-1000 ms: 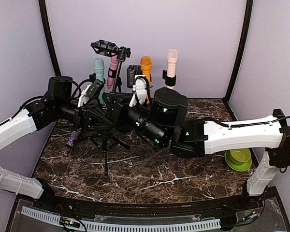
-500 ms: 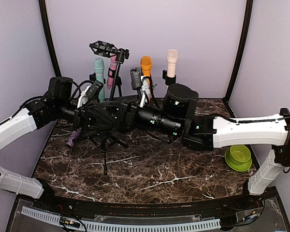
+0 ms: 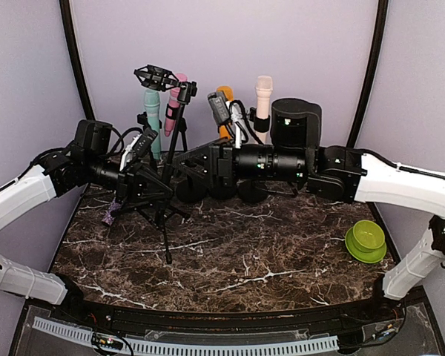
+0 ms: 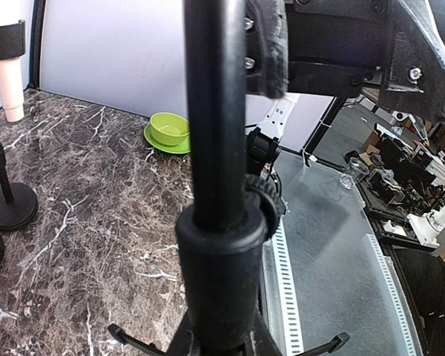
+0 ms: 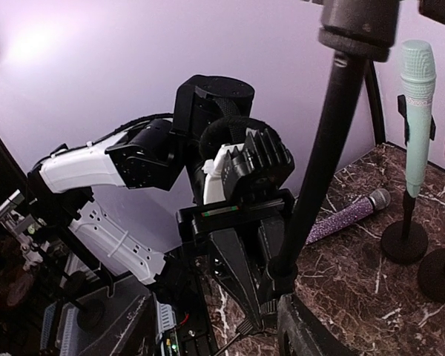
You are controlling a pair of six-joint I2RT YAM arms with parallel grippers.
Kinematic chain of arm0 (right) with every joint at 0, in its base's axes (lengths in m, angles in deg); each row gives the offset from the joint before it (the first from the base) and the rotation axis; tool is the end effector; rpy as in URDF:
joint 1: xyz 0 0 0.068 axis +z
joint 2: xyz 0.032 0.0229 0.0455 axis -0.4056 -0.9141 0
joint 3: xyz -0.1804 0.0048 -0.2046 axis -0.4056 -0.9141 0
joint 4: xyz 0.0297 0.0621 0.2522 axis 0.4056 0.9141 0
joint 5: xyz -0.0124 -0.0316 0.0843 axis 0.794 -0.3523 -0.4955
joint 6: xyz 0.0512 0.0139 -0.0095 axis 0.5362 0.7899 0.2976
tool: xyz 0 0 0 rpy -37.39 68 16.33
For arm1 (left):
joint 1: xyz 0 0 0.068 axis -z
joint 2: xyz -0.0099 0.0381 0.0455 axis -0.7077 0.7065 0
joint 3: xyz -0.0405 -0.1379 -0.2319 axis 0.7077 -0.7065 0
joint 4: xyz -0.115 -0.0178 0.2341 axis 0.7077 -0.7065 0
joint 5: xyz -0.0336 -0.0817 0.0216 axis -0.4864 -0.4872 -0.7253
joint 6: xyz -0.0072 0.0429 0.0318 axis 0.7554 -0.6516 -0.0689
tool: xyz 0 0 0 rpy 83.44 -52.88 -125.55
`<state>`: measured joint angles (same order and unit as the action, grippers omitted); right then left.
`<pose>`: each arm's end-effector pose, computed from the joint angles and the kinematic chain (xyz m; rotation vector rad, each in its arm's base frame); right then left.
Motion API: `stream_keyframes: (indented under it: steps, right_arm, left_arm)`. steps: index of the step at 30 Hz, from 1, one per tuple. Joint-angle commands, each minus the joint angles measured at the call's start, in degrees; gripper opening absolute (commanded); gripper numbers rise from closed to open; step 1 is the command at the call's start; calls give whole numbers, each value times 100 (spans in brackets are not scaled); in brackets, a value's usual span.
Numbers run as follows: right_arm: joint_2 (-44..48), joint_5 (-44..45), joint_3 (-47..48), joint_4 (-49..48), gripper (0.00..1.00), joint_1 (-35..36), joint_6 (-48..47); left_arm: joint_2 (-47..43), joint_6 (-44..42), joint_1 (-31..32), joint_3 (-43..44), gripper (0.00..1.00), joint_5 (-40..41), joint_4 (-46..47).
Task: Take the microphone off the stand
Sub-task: Unscrew the knob on the stand of the microphone stand.
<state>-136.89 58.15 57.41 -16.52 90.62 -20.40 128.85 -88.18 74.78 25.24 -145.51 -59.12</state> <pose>0.1352 0.3326 0.4160 -0.8119 1.6135 1.3565 0.2015 -0.1510 0.3531 1.2611 1.5564 -1.3143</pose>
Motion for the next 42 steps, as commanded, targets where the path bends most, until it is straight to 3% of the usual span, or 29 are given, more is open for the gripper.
stream_keyframes:
  steps: [1,6,13,23,32,42]
  right_arm:
    - [-301,7,442,697,54,-23,-383]
    - [-700,541,874,1261,46,-16,-551]
    - [-742,822,869,1216,32,-21,-585]
    - [-988,542,1118,1239,28,-18,-592]
    - [-1086,466,1329,1503,0,-25,-616]
    - [-941,-387,1122,1325,0,-117,-95]
  left_arm:
    - [-159,141,-13,194,0,-2,345]
    - [-246,244,-16,134,0,-20,331]
    - [-299,213,-20,104,0,-161,213]
    - [-282,52,-17,126,0,-256,18]
    - [-325,-393,-14,166,0,-227,-363]
    - [-300,-1121,-18,337,0,-86,-729]
